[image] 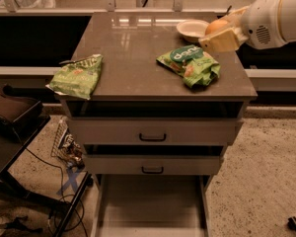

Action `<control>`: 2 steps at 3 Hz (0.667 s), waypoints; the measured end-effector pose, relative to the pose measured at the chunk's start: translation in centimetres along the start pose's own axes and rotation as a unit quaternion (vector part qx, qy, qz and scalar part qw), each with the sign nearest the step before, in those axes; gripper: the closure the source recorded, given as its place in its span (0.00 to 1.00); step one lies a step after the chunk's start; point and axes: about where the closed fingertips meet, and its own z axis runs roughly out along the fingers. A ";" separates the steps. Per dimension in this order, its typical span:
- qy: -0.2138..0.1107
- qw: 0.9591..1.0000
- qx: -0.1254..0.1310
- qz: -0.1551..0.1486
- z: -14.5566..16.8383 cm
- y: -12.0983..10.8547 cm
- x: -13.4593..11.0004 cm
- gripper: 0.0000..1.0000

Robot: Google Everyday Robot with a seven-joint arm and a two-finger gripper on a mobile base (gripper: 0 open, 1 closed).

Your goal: Place orange into bottom drawer

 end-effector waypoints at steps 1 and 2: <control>0.007 1.000 0.004 0.004 0.5 1.9 1.1 1.00; 0.001 1.000 0.014 0.007 1.1 6.6 2.4 1.00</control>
Offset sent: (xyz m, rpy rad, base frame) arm -0.1622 0.0291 -0.1832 -0.1510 -0.0412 0.0493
